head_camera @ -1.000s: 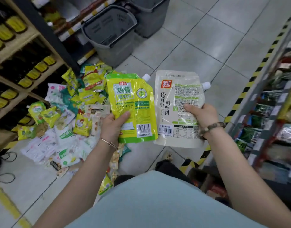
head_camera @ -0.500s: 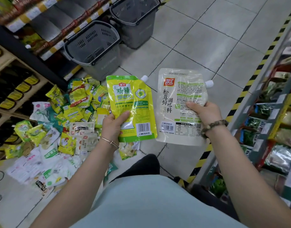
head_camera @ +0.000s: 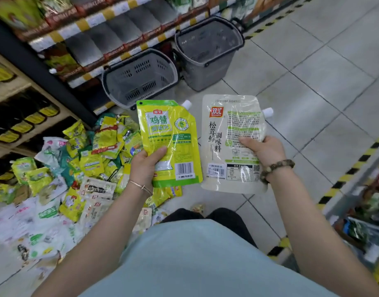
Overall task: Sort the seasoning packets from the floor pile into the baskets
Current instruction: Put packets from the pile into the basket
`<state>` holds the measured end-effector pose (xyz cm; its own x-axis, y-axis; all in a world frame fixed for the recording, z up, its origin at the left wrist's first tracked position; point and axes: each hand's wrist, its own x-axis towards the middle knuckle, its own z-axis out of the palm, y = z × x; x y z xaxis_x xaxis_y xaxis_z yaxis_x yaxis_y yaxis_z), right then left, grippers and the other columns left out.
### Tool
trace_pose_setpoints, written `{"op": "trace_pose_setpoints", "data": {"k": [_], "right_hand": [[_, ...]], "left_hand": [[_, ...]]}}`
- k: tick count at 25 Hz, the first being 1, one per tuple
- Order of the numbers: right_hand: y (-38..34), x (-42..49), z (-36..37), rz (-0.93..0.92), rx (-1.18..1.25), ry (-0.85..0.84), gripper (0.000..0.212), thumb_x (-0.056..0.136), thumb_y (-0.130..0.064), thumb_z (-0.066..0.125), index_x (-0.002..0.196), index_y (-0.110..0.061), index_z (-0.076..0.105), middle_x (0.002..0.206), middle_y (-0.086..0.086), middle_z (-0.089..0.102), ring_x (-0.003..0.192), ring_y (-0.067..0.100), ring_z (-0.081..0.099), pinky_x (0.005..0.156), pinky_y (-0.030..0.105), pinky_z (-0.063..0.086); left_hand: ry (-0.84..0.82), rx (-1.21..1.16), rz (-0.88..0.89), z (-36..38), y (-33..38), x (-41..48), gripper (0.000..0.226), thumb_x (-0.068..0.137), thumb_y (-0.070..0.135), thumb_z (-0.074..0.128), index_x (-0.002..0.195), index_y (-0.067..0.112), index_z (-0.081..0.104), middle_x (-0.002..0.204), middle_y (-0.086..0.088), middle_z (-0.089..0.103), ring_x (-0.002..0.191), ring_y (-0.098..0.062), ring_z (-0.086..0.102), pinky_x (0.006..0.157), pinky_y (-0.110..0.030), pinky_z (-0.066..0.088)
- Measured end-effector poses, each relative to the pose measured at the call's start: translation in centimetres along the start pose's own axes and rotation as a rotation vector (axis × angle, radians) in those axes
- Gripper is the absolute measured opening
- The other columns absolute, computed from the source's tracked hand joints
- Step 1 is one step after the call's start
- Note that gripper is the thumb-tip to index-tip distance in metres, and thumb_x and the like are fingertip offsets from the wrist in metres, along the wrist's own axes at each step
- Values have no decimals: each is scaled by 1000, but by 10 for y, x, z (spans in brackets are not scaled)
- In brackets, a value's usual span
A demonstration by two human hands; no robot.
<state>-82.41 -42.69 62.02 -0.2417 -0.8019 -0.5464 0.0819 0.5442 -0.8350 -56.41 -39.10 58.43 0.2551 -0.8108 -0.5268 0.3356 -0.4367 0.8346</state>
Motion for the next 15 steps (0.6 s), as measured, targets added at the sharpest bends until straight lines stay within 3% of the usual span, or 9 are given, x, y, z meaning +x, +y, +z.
{"op": "trace_pose_setpoints", "data": {"k": [5, 11, 15], "right_hand": [[-62, 89, 30, -34, -71, -113, 12, 74, -9, 75, 81, -10, 66, 70, 2, 73, 63, 19, 71, 48, 26, 53], [-134, 211, 78, -76, -153, -240, 11, 74, -12, 76, 81, -13, 67, 66, -2, 72, 60, 13, 70, 45, 21, 51], [-185, 289, 114, -73, -258, -309, 13, 72, -17, 78, 81, -14, 68, 66, -5, 72, 59, 11, 69, 43, 19, 49]], "left_hand": [[106, -42, 26, 35, 35, 64, 6, 81, 10, 68, 80, 10, 62, 78, -4, 71, 72, -24, 67, 74, -44, 55], [246, -127, 58, 83, 74, 155, 10, 82, 6, 66, 78, 15, 64, 69, 4, 72, 61, -13, 69, 60, -28, 57], [357, -183, 10, 114, 110, 211, 6, 81, 10, 68, 80, 15, 66, 75, 1, 73, 68, -18, 69, 67, -35, 57]]}}
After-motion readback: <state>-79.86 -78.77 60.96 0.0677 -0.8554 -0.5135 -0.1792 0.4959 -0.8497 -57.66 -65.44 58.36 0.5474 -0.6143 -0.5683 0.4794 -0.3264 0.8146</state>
